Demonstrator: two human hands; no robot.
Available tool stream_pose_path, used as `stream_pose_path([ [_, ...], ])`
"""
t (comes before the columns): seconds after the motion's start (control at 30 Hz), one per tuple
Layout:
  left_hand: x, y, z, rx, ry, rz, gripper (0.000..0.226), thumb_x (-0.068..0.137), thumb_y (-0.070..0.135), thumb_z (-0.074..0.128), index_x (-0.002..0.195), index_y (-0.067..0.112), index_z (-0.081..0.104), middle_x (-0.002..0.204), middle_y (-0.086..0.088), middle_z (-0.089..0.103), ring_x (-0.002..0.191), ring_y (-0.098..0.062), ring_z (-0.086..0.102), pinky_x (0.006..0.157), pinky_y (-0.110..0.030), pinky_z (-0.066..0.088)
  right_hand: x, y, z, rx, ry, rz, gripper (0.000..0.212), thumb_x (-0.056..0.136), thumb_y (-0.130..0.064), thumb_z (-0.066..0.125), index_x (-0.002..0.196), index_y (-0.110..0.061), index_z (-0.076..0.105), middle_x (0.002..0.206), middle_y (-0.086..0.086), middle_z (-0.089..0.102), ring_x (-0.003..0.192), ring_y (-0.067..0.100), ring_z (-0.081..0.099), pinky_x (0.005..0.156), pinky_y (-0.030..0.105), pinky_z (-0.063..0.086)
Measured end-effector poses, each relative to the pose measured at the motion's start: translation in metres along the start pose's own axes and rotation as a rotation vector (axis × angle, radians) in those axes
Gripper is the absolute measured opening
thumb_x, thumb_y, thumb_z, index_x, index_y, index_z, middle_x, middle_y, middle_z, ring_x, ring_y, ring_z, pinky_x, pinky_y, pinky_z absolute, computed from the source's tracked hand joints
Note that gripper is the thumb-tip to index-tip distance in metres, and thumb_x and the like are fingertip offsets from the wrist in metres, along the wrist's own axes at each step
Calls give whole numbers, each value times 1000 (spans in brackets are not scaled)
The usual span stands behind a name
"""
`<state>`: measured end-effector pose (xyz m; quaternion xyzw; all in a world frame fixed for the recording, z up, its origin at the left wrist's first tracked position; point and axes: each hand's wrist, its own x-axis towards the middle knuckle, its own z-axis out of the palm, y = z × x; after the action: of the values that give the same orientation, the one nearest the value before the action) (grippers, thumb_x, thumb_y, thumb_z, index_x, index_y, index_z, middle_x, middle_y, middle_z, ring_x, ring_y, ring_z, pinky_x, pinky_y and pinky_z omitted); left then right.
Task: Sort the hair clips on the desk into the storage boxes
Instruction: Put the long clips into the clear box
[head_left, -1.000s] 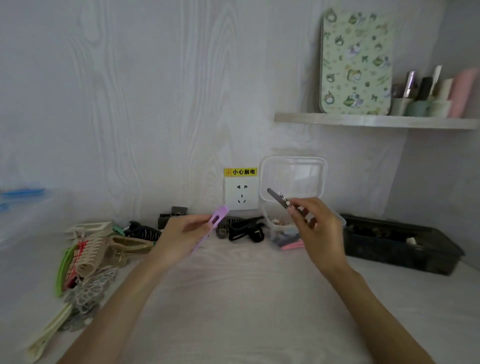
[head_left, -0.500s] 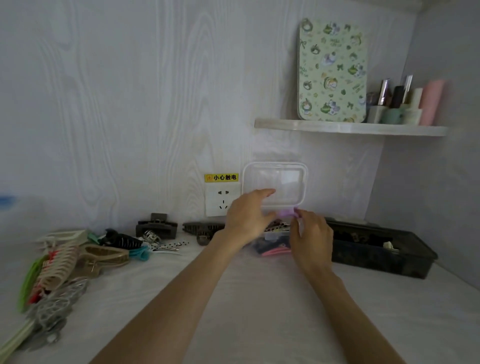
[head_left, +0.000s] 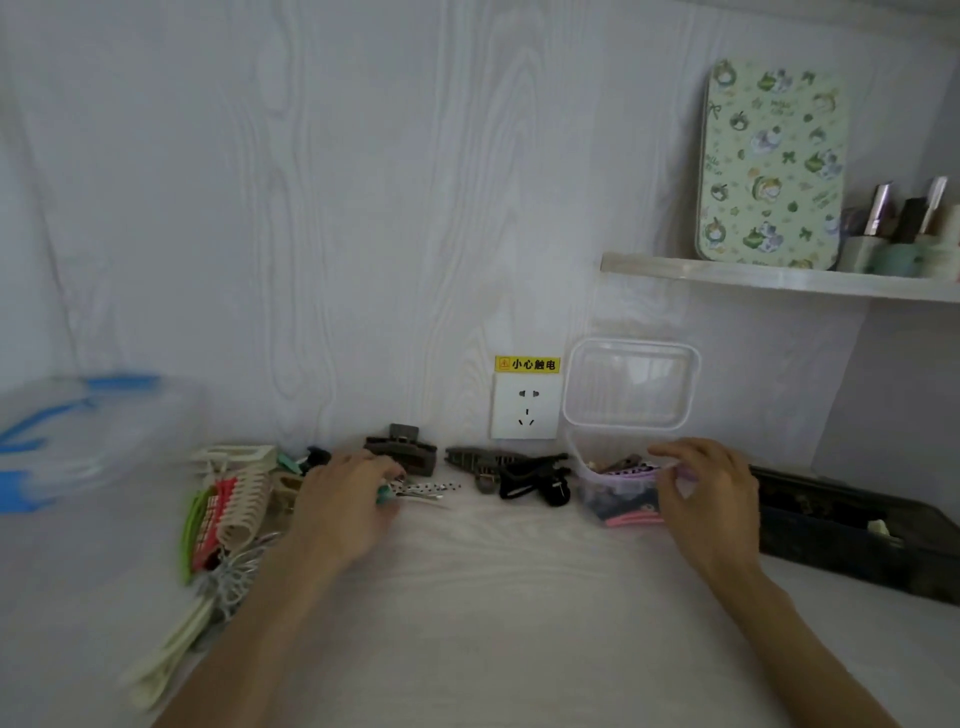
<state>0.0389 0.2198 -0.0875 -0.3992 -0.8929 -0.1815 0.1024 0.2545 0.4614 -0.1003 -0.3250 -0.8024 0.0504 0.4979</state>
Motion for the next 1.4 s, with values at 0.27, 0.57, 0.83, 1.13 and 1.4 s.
stream_pose_path([
  [0.27, -2, -13, 6, 76, 46, -160, 24, 91, 21, 47, 108, 28, 62, 119, 4, 59, 116, -19, 47, 94, -35, 37, -12, -107, 29, 151, -397, -377, 22, 89, -15, 57, 107, -20, 68, 103, -2, 68, 100, 17, 55, 83, 19, 36],
  [0.57, 0, -15, 5, 48, 123, -187, 44, 84, 11, 52, 126, 26, 50, 131, 3, 51, 126, -20, 38, 100, -35, 31, -35, -159, 118, -39, -662, -346, 36, 94, -38, 44, 124, -22, 54, 126, 2, 51, 117, 23, 44, 97, 34, 35],
  [0.83, 5, -15, 11, -38, 72, 75, 53, 86, 12, 51, 135, 33, 44, 138, 7, 48, 127, -17, 40, 106, -34, 26, -28, -124, 75, 60, -688, -593, 26, 95, -30, 47, 113, -21, 62, 109, -3, 59, 104, 15, 49, 81, 25, 38],
  [1.13, -3, 19, 20, -136, -41, 401, 44, 91, 38, 52, 133, 41, 43, 127, 12, 56, 117, -11, 43, 98, -32, 38, -36, -69, 31, 210, -755, -467, 24, 92, -33, 49, 104, -19, 64, 94, -4, 61, 88, 11, 55, 79, 31, 48],
  [1.4, -3, 26, 29, -44, 111, 230, 43, 90, 45, 52, 132, 41, 41, 113, 8, 63, 105, -15, 55, 79, -29, 39, -30, -61, 15, 330, -614, -239, 18, 93, -21, 51, 107, -15, 62, 95, -3, 62, 86, 11, 54, 75, 22, 41],
])
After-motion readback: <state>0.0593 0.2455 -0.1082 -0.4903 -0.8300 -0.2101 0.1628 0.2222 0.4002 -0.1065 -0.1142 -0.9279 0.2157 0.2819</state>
